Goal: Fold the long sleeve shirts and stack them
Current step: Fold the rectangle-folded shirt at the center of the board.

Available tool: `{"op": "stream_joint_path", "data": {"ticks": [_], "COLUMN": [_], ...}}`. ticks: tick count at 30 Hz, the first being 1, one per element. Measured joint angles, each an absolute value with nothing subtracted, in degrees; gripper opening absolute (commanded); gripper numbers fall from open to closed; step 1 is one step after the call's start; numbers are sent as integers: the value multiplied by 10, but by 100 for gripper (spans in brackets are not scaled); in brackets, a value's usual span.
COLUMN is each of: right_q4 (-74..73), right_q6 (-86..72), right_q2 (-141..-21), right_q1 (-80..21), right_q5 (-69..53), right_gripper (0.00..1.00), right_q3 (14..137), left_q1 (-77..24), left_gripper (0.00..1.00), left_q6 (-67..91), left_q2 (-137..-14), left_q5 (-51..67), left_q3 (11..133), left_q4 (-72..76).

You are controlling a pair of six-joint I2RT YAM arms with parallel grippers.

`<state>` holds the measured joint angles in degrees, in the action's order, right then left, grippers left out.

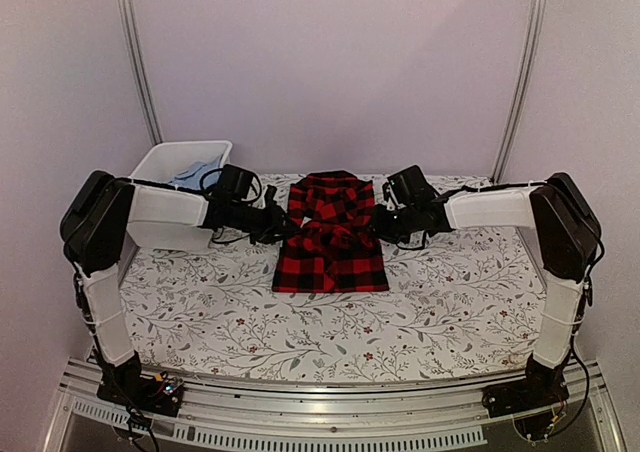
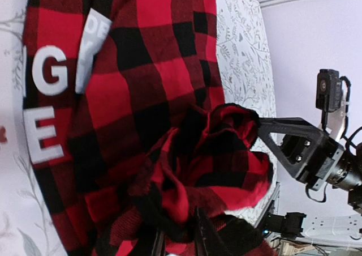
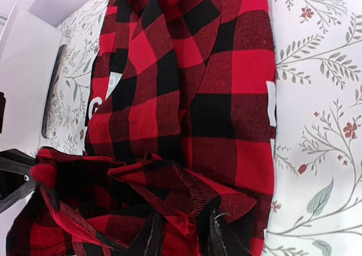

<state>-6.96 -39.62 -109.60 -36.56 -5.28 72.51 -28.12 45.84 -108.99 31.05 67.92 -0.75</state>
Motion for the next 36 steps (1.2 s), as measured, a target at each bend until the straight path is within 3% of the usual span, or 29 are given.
{"op": "stream_joint_path", "data": {"ticks": [3,6,12,15,20,23,36], "right_q4": [-78,-91,-118,-128,-128,-124,-90], "right_q6": [-385,-378,-359,-350,-335,-331,-316], "right_q2": [-1120,-1122,-1104,-1077,-1054,-1059,-1181], "right_q1": [-348,-342,-341,-346,-374,-393,-383], "right_q5": [-57,-55,-44,-43,-48,-67,-190], "right_gripper": [53,62,67,59,26,16,16], "right_q3": [755,770,775,764,761,761,796], "left_q1": [-264,-255,-242,-230,-227,-234,-254], "left_gripper": [49,63,71,69,58,56,53], "left_q6": [453,446,418,408,404,406,421], "left_q2": [-1139,-1155,-1132,-1100,-1034,-1008,-965], "left_q5": [312,310,305,296,288,287,290], "left_q3": [716,741,766,755,701,660,569], "left_q4": [-13,-29,-46,-50,-45,-37,-33]}}
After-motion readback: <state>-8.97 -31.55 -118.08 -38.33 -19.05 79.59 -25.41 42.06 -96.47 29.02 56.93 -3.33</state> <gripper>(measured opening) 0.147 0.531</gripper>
